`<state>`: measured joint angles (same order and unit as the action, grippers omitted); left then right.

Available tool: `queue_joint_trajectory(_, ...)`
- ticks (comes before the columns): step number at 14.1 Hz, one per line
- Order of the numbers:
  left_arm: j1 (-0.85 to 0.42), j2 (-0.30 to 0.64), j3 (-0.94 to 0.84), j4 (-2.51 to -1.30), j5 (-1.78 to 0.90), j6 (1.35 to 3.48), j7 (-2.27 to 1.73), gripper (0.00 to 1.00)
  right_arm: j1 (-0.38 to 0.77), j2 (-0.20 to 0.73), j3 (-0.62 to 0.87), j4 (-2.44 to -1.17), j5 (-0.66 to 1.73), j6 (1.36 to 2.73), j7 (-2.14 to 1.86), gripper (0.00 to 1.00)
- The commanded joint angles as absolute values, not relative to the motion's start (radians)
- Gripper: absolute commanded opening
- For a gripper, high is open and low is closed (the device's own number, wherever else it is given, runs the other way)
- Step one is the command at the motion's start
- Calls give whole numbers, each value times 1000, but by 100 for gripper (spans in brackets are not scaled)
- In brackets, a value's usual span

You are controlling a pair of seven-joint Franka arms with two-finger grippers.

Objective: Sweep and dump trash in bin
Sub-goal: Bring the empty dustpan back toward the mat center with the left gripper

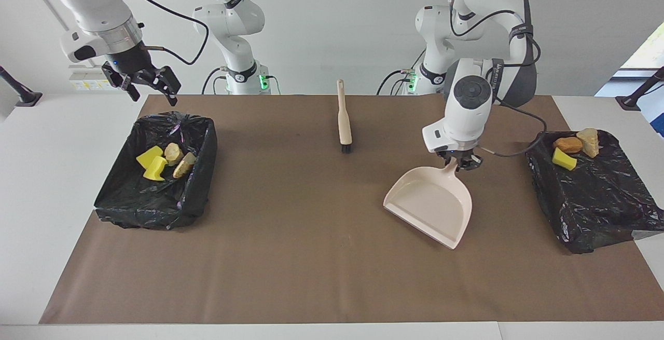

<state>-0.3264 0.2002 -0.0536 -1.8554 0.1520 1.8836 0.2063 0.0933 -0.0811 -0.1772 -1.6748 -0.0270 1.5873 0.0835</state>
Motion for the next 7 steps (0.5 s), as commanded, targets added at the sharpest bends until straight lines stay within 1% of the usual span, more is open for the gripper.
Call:
queue_joint_trajectory(1, -425, 202, -32, -1833, 60, 1890, 43, 0, 75, -80, -163, -1651, -23, 1574, 72, 100)
queue_joint_trajectory(2, -440, 213, -31, -1815, 13, 1893, 11, 0, 61, -83, -157, -1635, -25, 1560, 72, 100)
queue_joint_trajectory(3, -468, 251, -31, -1775, -18, 1882, -44, 0, 55, -89, -150, -1632, -23, 1536, 71, 100)
queue_joint_trajectory(4, -497, 300, -31, -1700, -28, 1873, -111, 0, 55, -107, -150, -1641, -23, 1539, 66, 100)
queue_joint_trajectory(7, -531, 429, -31, -1516, -57, 1824, -242, 0, 71, -107, -149, -1638, -23, 1533, 71, 100)
